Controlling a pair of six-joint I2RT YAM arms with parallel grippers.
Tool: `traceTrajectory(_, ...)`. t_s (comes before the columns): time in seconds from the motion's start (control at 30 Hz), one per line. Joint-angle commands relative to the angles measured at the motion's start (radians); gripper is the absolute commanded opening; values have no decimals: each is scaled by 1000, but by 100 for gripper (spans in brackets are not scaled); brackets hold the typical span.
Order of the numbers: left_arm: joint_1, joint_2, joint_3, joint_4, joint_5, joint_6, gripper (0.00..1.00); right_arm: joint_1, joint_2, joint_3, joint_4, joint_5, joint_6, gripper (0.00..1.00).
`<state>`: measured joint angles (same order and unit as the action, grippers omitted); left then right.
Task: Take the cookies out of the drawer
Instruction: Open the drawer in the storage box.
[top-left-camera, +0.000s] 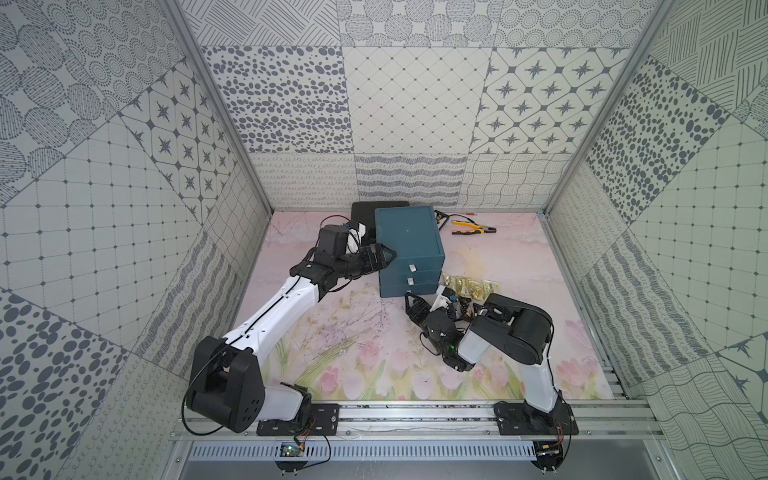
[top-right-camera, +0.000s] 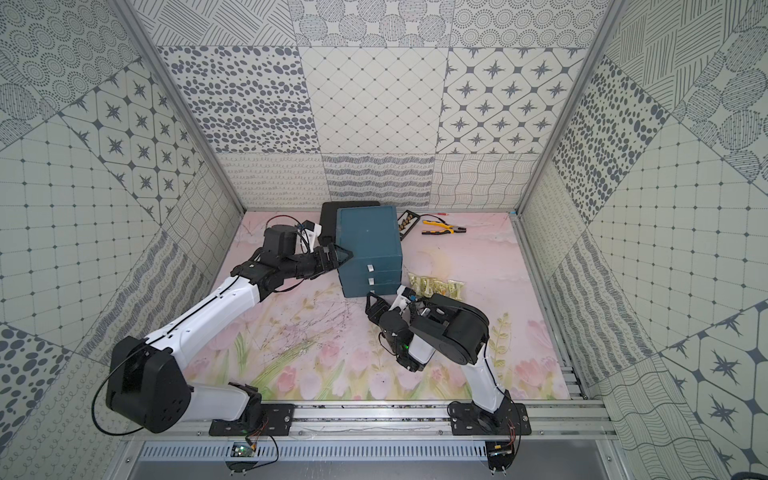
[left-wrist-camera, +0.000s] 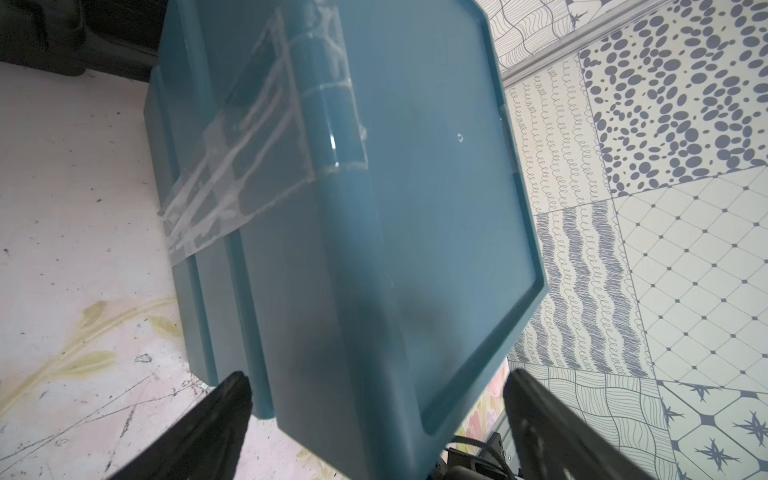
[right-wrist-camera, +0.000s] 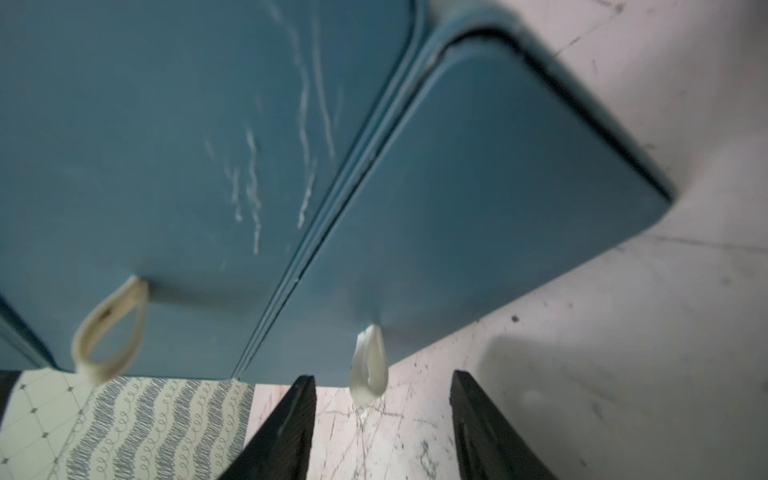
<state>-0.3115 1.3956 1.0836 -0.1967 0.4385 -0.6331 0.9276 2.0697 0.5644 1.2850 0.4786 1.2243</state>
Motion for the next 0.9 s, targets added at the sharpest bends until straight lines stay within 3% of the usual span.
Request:
traceTrajectory(0.0,-3,3,12,-17,5,0,99,-24,73,-10,104,-25,35,55)
traceTrajectory(0.37,-3,4,19,-29,-9,13,99,-54,114,9,90,-75,78,43)
traceTrajectory(0.63,-5,1,24,-40,-10,13,99,-90,139,44,61,-163,97,42)
traceTrajectory(0.87,-3,-10,17,-39,-15,11,99,-92,137,44,51,-178,96,20)
